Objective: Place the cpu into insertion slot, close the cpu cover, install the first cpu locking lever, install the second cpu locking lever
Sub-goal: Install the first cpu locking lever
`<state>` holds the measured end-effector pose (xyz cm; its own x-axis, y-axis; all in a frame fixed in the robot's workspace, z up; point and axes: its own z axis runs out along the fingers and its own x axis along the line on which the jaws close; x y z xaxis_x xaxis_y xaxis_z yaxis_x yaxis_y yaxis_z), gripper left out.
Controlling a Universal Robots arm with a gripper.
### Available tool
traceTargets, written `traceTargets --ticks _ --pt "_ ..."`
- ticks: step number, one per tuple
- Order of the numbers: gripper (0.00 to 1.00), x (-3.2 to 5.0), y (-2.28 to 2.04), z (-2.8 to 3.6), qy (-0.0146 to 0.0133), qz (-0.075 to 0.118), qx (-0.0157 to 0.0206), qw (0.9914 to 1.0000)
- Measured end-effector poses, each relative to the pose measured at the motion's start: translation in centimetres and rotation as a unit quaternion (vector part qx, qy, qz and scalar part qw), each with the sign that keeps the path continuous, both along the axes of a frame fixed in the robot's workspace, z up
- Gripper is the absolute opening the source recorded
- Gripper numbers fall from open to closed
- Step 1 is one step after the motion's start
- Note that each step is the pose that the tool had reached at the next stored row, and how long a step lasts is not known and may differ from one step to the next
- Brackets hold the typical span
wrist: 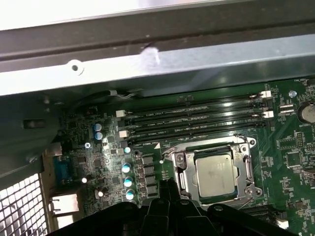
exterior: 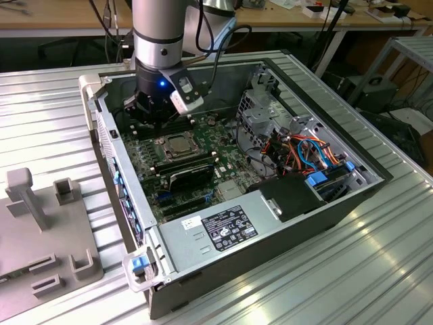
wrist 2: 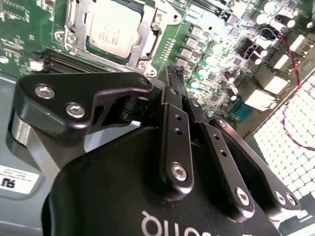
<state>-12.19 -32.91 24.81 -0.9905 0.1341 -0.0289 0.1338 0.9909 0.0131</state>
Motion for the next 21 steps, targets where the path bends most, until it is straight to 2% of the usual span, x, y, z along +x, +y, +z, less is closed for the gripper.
traceTargets --ticks 4,16,21 --pt "0.11 -0.42 0.12 -0.05 0.0001 0.011 0.0 0.99994" --pt "0.11 -0.53 1.71 -0.19 0.0 0.044 0.0 0.99904" --pt "0.11 -0.32 1.98 -0.25 0.0001 0.051 0.0 0.99869"
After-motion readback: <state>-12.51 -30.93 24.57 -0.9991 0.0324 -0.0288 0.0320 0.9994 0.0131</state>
